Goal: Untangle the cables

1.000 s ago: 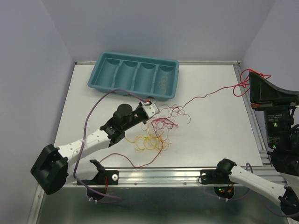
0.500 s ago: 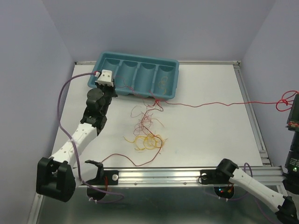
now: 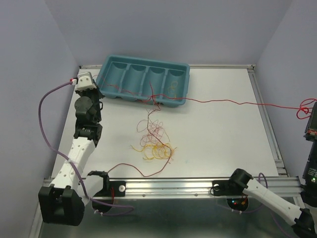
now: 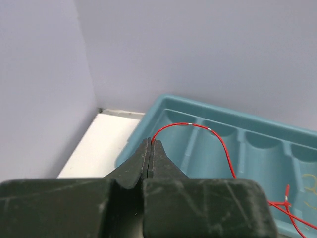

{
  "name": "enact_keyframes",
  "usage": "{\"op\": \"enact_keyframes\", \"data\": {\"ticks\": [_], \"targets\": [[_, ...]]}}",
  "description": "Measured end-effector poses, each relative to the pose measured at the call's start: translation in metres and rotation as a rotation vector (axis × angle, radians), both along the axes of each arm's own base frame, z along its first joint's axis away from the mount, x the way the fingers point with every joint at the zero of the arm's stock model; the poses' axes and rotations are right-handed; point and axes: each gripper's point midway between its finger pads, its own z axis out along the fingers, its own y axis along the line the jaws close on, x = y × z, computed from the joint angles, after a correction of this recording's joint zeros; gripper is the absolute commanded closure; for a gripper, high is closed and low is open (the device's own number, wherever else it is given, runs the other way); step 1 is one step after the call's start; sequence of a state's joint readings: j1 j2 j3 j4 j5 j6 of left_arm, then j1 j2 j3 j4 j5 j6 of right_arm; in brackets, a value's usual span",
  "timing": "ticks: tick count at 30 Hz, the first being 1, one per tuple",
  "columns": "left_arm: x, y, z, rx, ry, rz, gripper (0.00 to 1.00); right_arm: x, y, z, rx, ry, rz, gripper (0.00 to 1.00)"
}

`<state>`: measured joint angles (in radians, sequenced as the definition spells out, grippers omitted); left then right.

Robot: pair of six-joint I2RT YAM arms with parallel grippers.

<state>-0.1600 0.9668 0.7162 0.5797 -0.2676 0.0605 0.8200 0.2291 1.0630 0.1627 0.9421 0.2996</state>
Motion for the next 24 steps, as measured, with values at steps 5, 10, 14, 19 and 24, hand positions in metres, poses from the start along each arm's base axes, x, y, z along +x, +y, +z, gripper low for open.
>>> {"op": "enact_keyframes", "data": {"ticks": [5,10,14,19,24], "targets": [[-0.005,0.051,0.0,-0.052,-0.007,0.139,1.0,-0.001,-0.012,-0.01,0.058,0.031,-0.031,0.99],[-0.008,0.079,0.011,-0.098,-0.023,0.205,1.0,-0.009,-0.028,-0.017,0.114,0.043,-0.06,0.99],[-0.013,0.13,0.015,-0.147,-0.035,0.312,1.0,-0.016,-0.041,-0.023,0.154,0.046,-0.077,0.99],[-0.006,0.148,0.003,-0.198,-0.005,0.298,1.0,-0.027,-0.054,-0.025,0.188,0.026,-0.081,0.99],[0.003,0.118,0.003,-0.202,0.0,0.119,1.0,-0.027,-0.048,-0.012,0.155,0.002,-0.064,0.99]]}}
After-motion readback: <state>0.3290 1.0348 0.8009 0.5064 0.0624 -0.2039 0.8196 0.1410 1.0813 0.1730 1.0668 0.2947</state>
